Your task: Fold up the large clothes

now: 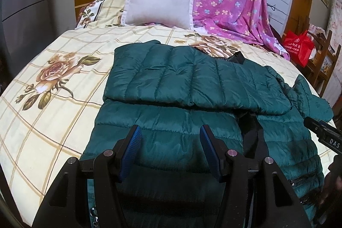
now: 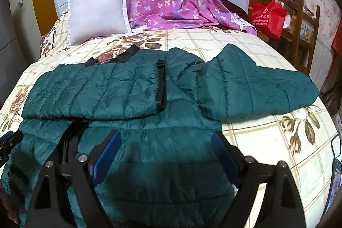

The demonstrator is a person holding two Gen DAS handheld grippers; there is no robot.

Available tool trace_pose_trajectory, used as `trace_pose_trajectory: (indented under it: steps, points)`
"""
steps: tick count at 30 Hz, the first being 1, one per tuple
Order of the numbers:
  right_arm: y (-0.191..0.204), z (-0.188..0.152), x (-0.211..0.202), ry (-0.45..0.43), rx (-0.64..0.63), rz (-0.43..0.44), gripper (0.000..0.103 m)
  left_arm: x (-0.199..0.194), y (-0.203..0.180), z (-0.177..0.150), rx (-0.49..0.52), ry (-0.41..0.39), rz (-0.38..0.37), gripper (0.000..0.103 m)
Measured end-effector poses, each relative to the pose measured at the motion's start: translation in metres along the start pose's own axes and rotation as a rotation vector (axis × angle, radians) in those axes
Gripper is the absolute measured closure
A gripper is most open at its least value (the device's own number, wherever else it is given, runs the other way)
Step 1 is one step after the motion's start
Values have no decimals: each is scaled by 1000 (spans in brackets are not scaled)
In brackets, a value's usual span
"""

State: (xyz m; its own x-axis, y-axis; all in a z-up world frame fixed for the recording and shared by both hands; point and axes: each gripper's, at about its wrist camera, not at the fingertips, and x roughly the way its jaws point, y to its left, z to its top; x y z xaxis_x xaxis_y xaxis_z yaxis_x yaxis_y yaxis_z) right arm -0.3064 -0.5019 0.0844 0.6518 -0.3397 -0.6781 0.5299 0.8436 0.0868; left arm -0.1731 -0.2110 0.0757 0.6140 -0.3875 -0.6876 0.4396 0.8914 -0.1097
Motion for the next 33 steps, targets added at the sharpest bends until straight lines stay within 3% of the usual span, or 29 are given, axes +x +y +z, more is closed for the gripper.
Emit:
trace_pose_trajectory:
  steps: [7, 14, 23, 28, 33]
  points:
    - [-46, 26, 8, -18, 50, -55, 14, -2, 7, 5, -27, -16, -22, 65]
    - [-147, 53, 20, -45, 219, -186, 13, -4, 10, 6, -41, -24, -31, 65]
    - [-294, 54, 53, -12, 444, -386, 13, 3, 11, 5, -56, 3, -37, 65]
    - [-350, 55, 68, -17, 563, -421, 13, 10, 9, 3, -54, 21, -38, 65]
    - [-379, 54, 86, 18, 612, -455, 13, 14, 9, 0, -48, 34, -38, 65]
